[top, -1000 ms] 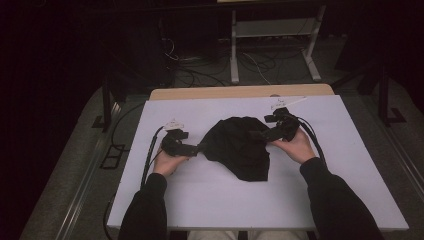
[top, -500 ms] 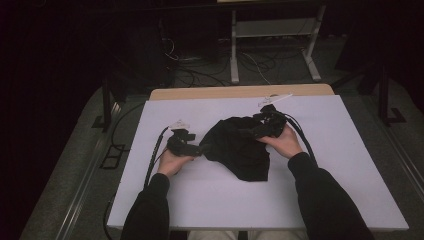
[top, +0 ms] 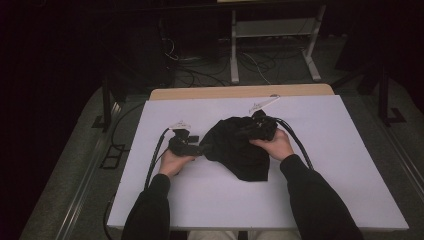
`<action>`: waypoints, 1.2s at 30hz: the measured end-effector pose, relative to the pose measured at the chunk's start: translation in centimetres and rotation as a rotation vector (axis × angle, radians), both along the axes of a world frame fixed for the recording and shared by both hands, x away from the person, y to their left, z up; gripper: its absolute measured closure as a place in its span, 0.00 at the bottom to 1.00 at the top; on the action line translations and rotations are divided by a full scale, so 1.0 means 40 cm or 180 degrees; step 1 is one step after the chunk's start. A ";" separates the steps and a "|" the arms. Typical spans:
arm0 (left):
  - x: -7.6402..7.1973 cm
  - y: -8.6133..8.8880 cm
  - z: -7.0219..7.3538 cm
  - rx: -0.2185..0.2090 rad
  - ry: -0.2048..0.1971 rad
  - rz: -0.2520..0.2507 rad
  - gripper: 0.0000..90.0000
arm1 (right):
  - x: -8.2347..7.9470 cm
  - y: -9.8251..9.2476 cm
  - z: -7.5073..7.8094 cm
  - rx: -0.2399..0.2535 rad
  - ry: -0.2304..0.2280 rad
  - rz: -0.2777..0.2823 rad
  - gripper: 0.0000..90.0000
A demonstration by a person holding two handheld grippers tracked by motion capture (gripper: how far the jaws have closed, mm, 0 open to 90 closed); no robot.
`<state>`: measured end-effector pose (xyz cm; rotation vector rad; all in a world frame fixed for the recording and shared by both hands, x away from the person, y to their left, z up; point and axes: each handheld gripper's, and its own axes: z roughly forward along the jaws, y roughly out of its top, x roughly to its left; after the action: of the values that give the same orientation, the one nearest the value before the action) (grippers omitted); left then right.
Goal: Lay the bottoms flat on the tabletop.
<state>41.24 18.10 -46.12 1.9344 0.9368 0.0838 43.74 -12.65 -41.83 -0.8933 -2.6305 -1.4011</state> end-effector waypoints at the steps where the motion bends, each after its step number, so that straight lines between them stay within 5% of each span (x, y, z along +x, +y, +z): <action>1: 0.000 -0.002 -0.002 0.0019 0.0012 0.0002 0.16 | -0.005 -0.006 0.006 -0.0033 -0.0012 -0.0014 0.96; 14: 0.001 -0.014 0.007 -0.0086 0.0024 0.0041 0.20 | -0.107 -0.170 0.044 -0.0016 -0.0118 -0.0257 0.97; 23: -0.007 -0.050 0.012 0.0041 0.0066 -0.0203 0.29 | -0.191 -0.247 0.029 -0.0010 0.0014 -0.0320 0.97; 32: -0.017 -0.065 0.013 0.0238 0.0027 -0.0361 0.53 | -0.237 -0.303 0.003 0.0020 0.0154 -0.0427 0.97; 36: -0.022 -0.075 0.023 0.0377 -0.0036 -0.0439 0.79 | -0.238 -0.318 -0.005 0.0043 0.0177 -0.0496 0.97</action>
<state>40.36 15.09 -45.22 2.1004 0.8042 0.0711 34.22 -25.35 -42.03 -1.1407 -2.5568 -1.4014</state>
